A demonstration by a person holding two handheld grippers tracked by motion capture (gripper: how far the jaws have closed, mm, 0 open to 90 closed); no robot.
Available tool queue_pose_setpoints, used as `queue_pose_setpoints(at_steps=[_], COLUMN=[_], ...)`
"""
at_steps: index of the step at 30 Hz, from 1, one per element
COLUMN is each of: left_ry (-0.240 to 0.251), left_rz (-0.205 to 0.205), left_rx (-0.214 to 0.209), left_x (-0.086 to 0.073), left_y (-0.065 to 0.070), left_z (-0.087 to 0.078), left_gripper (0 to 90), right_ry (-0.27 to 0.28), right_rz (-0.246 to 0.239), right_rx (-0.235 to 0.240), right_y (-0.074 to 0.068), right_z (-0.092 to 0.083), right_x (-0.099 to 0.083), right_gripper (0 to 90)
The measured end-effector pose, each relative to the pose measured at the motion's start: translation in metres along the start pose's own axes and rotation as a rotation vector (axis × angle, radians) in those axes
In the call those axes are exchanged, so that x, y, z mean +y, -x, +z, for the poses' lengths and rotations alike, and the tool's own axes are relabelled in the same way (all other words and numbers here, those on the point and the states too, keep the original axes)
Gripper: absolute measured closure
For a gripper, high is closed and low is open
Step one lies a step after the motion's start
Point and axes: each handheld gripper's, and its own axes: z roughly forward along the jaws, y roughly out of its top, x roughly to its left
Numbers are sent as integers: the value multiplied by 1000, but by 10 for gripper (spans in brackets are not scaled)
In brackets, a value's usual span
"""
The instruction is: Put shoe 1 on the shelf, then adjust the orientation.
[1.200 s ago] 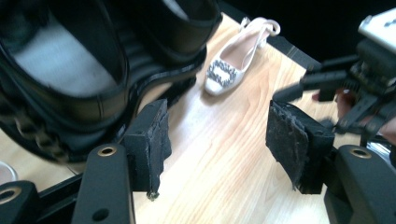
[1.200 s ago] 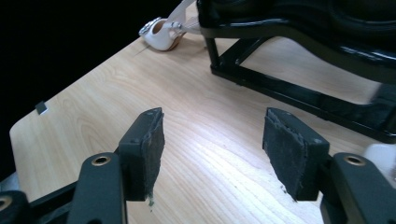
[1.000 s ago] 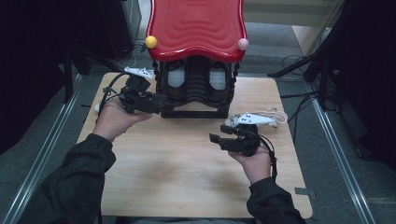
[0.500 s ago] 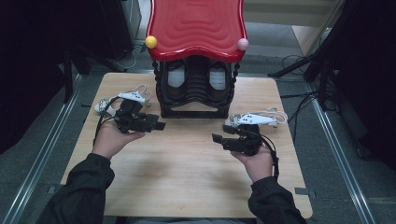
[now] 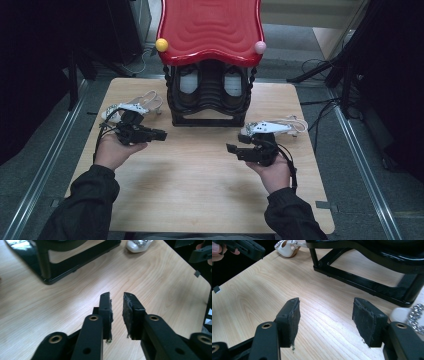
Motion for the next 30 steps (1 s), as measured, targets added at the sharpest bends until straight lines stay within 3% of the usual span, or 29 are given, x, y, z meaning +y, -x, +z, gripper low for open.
queue_pose_setpoints(at_steps=[8,16,26,30], left_ry=[15,8,8,28], left_rz=[-21,-37,-64,-86], left_rx=[30,42,39,62], left_x=[-7,-5,7,7], left_y=[-11,-21,-42,-47], left_z=[-10,-11,-3,-3], left_gripper=[818,870,871,880], right_ry=[-12,-11,-8,2], right_rz=[-38,-29,2,7], right_rx=[0,-6,-49,-60], right_y=[-4,-5,2,5], right_z=[8,6,-9,-13], right_x=[0,-6,-19,-19], right_gripper=[421,429,427,425])
